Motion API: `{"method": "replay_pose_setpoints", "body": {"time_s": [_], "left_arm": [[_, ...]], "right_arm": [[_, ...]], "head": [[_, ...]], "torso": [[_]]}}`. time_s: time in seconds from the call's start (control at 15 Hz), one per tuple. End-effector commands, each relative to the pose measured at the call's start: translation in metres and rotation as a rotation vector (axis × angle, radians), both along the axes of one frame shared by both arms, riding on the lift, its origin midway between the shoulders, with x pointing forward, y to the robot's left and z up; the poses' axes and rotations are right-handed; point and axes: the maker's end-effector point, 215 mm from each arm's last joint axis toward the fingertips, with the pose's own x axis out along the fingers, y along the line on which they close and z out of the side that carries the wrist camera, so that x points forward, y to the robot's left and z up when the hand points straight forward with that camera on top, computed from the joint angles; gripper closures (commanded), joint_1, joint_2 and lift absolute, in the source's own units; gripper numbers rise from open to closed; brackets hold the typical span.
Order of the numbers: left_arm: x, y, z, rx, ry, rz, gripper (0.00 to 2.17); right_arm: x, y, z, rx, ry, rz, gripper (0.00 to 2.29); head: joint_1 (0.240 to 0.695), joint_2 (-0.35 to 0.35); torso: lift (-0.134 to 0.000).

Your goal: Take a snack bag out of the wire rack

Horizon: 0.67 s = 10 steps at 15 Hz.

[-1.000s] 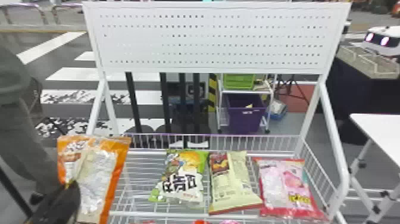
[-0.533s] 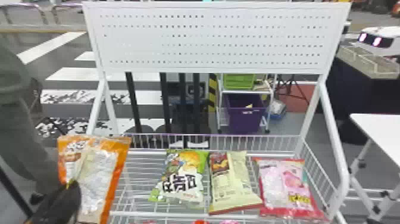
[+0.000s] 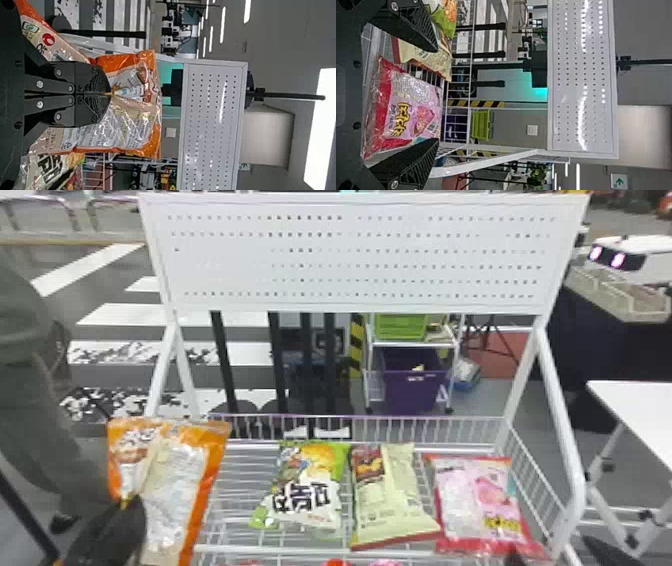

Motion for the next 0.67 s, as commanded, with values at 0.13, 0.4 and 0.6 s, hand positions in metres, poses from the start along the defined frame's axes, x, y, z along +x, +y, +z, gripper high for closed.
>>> {"method": "replay_pose_setpoints", "body": {"time_s": [0.13, 0.4, 0.6], "left_arm": [[-0.007, -0.005, -0.002, 0.017, 0.010, -0.002, 1.87], [-0.008, -0.006, -0.003, 0.017, 0.010, -0.001, 1.87], [-0.007, -0.007, -0.002, 0.017, 0.009, -0.003, 1.87]], "right_arm": [[0.086, 0.047, -0.035, 0.029, 0.035, 0.109, 0.09], [0.152, 0.101, -0.075, 0.027, 0.177, 0.180, 0.09], [0.176, 0.132, -0.100, 0.031, 0.261, 0.221, 0.11]], "head": [[0.499, 0.000], [0.499, 0.000], [0.499, 0.000]], "torso": [[0.000], [0.000], [0.000]]}}
